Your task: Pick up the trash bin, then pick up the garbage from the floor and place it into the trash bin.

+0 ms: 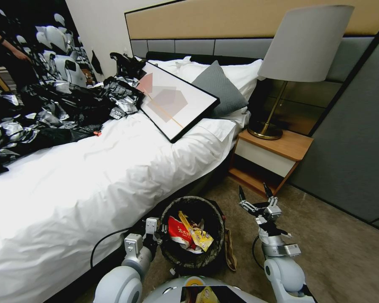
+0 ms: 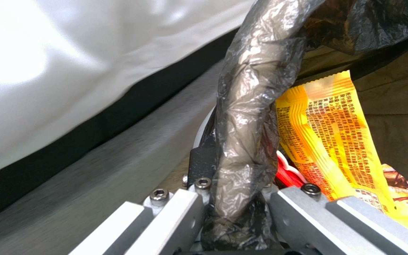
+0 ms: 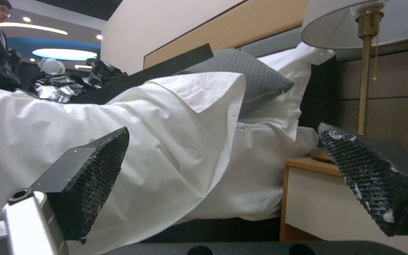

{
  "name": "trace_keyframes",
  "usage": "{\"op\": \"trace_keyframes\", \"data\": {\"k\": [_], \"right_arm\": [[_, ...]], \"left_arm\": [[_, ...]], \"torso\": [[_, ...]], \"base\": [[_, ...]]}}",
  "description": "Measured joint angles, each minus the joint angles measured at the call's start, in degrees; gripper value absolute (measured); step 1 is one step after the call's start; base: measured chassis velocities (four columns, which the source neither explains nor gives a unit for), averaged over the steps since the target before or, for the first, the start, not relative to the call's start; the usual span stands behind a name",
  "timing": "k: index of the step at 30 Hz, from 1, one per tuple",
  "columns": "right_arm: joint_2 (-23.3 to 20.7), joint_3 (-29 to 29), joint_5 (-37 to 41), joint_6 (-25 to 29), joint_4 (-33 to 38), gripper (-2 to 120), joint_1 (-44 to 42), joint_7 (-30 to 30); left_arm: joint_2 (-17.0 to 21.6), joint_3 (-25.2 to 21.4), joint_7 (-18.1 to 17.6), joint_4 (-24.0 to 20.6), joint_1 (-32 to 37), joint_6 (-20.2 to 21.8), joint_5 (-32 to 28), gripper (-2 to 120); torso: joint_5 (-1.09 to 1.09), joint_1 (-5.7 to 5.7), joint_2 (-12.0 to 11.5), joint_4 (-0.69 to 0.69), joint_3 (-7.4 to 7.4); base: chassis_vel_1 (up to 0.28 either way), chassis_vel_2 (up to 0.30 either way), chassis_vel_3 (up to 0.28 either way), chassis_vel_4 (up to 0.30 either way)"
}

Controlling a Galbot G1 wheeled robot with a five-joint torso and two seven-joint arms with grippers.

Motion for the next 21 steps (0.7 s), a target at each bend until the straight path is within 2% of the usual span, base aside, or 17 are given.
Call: {"op": "trace_keyframes", "data": {"k": [6,21], "right_arm": [[-0.01,0.02,-0.12,0.0,-0.07,100,0.33,0.15],[-0.07,0.18,-0.11,0.32,-0.67,100,1.39,-0.44]], "left_arm": [[-0.03,0.19,0.05,0.02,0.12,-0.02,0.23,0],[0.0,0.38,0.51,0.26,0.04,-0.74,0.46,0]], "torso": [[0.0,0.0,0.0,0.0,0.0],[0.0,0.0,0.0,-0.01,0.0]], "base": [[0.057,0.054,0.05,0.051],[0.0,0.0,0.0,0.0]]}}
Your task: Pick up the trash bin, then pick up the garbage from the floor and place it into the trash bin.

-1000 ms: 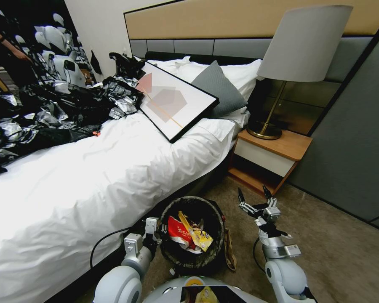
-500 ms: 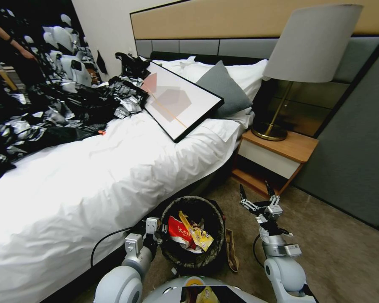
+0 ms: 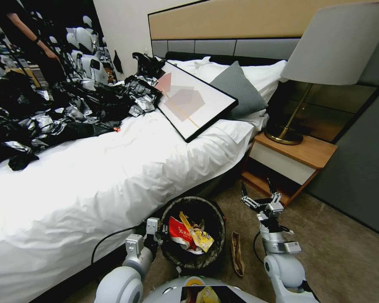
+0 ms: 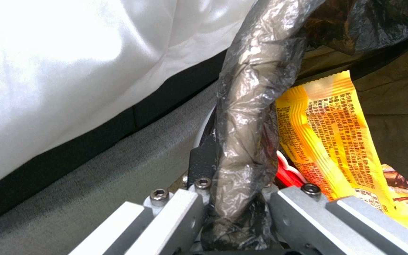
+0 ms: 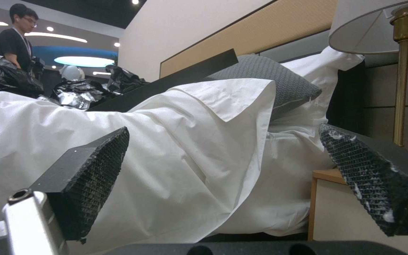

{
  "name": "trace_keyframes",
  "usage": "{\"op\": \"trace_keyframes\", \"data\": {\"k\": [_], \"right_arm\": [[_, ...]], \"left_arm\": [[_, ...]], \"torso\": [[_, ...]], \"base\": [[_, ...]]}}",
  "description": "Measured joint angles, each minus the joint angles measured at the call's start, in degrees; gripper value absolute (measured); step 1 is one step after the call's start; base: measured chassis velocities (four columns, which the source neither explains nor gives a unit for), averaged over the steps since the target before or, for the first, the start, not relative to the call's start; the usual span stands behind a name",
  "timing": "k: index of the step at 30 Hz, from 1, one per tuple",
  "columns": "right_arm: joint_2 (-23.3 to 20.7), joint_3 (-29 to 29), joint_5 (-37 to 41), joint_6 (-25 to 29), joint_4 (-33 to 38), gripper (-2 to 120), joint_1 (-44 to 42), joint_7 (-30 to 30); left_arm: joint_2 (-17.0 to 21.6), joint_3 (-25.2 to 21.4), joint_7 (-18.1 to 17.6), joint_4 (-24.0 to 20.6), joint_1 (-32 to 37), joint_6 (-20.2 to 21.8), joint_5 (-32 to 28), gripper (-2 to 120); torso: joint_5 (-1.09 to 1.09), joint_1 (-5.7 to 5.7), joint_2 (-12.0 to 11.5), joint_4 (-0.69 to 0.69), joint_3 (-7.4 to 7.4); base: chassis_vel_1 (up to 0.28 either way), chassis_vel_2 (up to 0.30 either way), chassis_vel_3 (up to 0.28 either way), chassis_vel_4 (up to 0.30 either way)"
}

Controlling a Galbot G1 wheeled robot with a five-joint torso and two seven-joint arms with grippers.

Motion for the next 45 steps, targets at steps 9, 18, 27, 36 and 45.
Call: {"op": "trace_keyframes", "data": {"k": [9,18,27,36,45], "right_arm": [[-0.01,-0.02,-0.01,-0.94,-0.07,100,0.14,-0.14],[-0.03,-0.13,0.0,-0.95,-0.42,100,0.17,-0.44],[-0.03,-0.21,0.21,-0.43,-0.83,100,0.71,-0.57],[0.02,0.02,0.5,0.5,-1.09,100,1.63,-0.52],[-0.04,0.31,-0.49,0.79,-1.24,100,1.76,-0.44]], "left_arm": [[0.09,0.35,-0.01,-0.02,0.21,-0.02,-0.02,0],[0.08,0.47,-0.07,-0.12,0.27,0.1,0.08,0],[0.1,0.47,-0.11,-0.18,0.25,0.16,0.19,0],[0.09,0.33,-0.12,-0.2,0.14,0.17,0.19,0],[0.12,-0.07,-0.12,-0.42,0.04,0.19,-0.02,0]], "torso": [[0.0,0.0,0.0,0.0,0.0],[0.0,0.0,0.0,0.01,0.0],[-0.01,0.0,0.0,0.0,0.0],[0.01,0.0,0.0,0.01,0.0],[0.0,0.0,0.0,0.0,0.0]], "base": [[0.0,0.0,0.0,0.0],[0.029,-0.034,-0.03,0.032],[0.169,-0.155,-0.171,0.171],[0.051,-0.067,-0.067,0.047],[-0.018,0.009,0.012,-0.009]]}}
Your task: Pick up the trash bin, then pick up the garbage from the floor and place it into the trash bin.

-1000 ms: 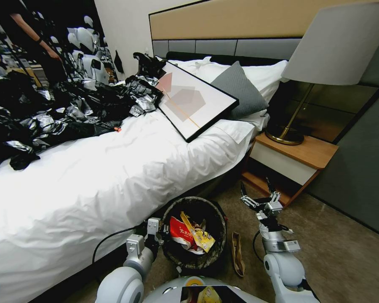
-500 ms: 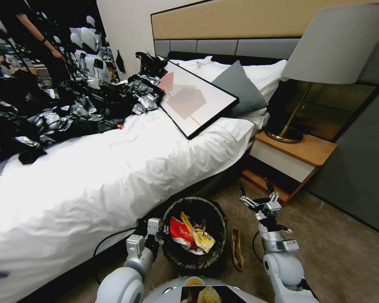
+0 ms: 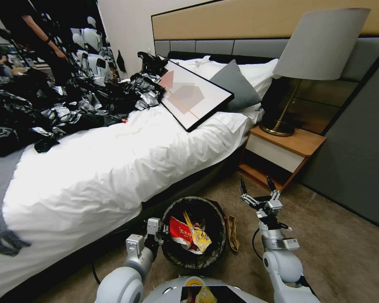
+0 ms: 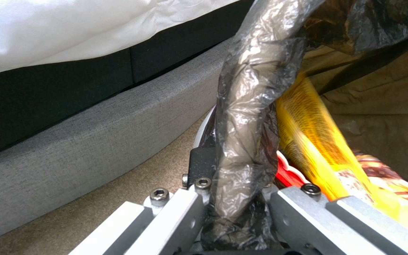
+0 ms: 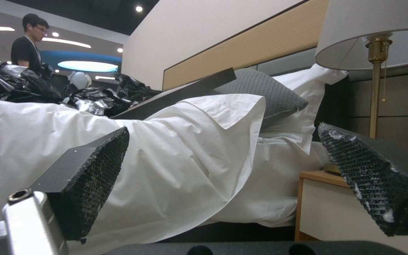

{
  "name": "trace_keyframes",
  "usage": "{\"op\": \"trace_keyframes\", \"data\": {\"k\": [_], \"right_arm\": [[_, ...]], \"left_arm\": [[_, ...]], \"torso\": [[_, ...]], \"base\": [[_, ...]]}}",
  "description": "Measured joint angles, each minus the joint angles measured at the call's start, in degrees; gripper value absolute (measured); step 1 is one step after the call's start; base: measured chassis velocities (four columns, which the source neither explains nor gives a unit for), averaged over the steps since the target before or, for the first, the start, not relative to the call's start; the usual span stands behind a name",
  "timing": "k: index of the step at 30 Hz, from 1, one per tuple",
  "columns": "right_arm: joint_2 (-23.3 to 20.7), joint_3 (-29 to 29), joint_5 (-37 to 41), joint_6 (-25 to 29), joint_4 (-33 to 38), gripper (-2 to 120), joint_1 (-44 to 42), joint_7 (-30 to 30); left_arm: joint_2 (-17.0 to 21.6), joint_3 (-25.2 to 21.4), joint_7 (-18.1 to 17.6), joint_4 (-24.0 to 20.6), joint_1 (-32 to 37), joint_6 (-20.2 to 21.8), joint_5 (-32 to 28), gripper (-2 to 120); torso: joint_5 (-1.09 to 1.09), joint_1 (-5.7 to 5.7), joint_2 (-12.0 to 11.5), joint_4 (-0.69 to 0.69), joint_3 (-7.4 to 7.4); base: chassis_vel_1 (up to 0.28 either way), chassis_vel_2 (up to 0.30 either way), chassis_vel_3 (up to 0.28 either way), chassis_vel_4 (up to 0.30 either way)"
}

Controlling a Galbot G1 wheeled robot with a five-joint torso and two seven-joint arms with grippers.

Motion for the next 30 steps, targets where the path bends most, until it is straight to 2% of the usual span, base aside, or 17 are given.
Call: {"op": "trace_keyframes", "data": {"k": [11,14,17,18,20,22,24,30], "right_arm": [[-0.55,-1.32,-1.29,-1.52,-0.46,100,-0.08,1.09],[-1.05,-2.01,-0.91,-4.64,-0.54,100,0.07,2.36],[-3.11,-4.09,2.89,-14.5,-0.51,100,0.26,8.24],[-3.11,-4.09,2.89,-14.5,-0.51,100,0.26,8.24],[-4.77,-5.05,5.32,-19.36,-1.39,100,0.55,10.54],[-5.1,-5.21,5.6,-20.08,-1.79,100,0.64,10.74],[-7.08,-6.31,7.2,-23.12,-4.05,100,0.94,11.5],[-9.28,-8.1,7.59,-25.6,-6.64,100,0.59,12.4]], "left_arm": [[0.03,-0.38,0.03,-0.03,-0.04,0.0,-0.17,0],[0.01,-0.65,0.05,-0.11,-0.09,0.0,-0.23,0],[0.02,-1.36,0.06,-0.3,-0.2,-0.02,-0.39,0],[0.02,-1.36,0.06,-0.3,-0.2,-0.02,-0.39,0],[0.04,-1.73,0.07,-0.37,-0.3,-0.03,-0.52,0],[0.05,-1.83,0.07,-0.37,-0.33,-0.04,-0.54,0],[0.12,-2.12,0.07,-0.38,-0.39,-0.07,-0.66,0],[0.31,-2.19,0.1,-0.52,-0.45,-0.11,-0.87,0]], "torso": [[0.0,0.0,0.0,0.0,0.0],[0.0,0.0,0.0,0.0,0.0],[0.0,0.0,0.0,0.0,0.0],[0.0,0.0,0.0,0.0,0.0],[-0.01,0.0,0.0,0.0,0.0],[0.0,0.0,0.0,0.0,0.0],[0.0,0.0,0.0,0.0,0.0],[0.0,0.0,0.0,0.0,0.0]], "base": [[0.0,0.0,0.0,0.0],[0.0,0.0,0.0,0.0],[0.0,0.0,0.0,0.0],[0.0,0.0,0.0,0.0],[0.0,0.0,0.0,0.0],[0.0,0.0,0.0,0.0],[0.0,0.0,0.0,0.0],[0.0,0.0,0.0,0.0]]}}
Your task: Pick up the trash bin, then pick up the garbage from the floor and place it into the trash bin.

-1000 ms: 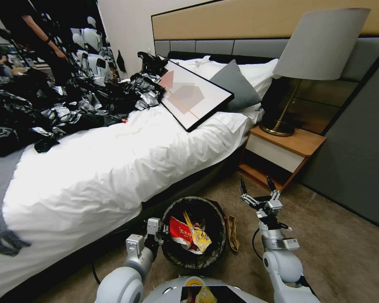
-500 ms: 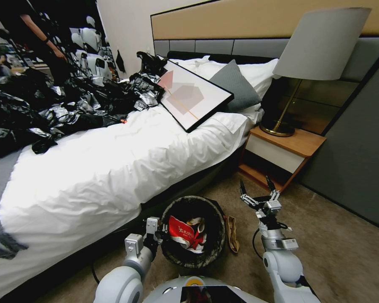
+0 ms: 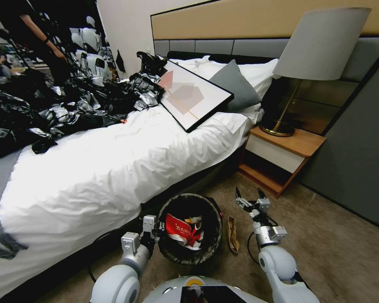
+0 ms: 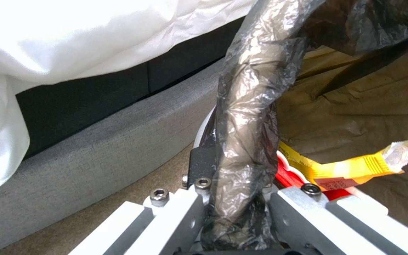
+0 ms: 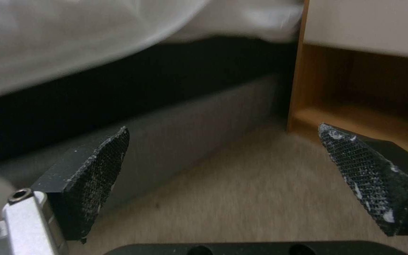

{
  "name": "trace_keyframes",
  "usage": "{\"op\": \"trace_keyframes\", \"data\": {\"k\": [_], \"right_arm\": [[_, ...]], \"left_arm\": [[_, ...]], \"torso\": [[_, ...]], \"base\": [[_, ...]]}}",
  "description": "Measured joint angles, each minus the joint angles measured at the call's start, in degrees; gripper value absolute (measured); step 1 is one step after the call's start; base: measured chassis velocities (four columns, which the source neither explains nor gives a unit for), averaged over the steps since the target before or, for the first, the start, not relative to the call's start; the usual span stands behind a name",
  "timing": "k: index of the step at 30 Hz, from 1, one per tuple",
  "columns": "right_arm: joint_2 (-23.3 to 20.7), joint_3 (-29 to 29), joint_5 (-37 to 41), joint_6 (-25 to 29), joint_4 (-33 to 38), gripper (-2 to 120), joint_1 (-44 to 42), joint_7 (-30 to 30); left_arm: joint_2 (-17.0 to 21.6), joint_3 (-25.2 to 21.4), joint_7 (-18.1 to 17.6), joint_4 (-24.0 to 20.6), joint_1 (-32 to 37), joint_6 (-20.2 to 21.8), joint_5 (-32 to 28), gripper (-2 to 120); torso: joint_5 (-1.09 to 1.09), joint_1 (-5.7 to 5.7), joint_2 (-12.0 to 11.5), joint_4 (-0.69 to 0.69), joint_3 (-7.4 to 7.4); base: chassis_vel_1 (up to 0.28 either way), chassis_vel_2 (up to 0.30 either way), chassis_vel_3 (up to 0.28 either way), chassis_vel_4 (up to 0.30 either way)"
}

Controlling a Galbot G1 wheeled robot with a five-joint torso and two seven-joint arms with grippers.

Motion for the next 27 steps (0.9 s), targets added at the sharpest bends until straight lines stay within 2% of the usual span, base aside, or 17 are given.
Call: {"op": "trace_keyframes", "data": {"k": [6,27], "right_arm": [[-0.77,-2.8,2.75,-3.39,-5.49,100,0.28,0.8],[-0.58,-6.9,0.57,-4.79,-20.06,100,1.72,-2.24]], "left_arm": [[0.1,-0.07,0.0,-0.02,-0.36,0.0,-0.2,0],[-0.05,-0.16,0.12,0.22,-0.48,-0.31,-0.32,0]], "torso": [[0.0,0.0,0.0,0.0,0.0],[0.0,0.0,0.0,0.0,0.0]], "base": [[0.0,0.0,0.0,0.0],[0.0,0.0,0.0,0.0]]}}
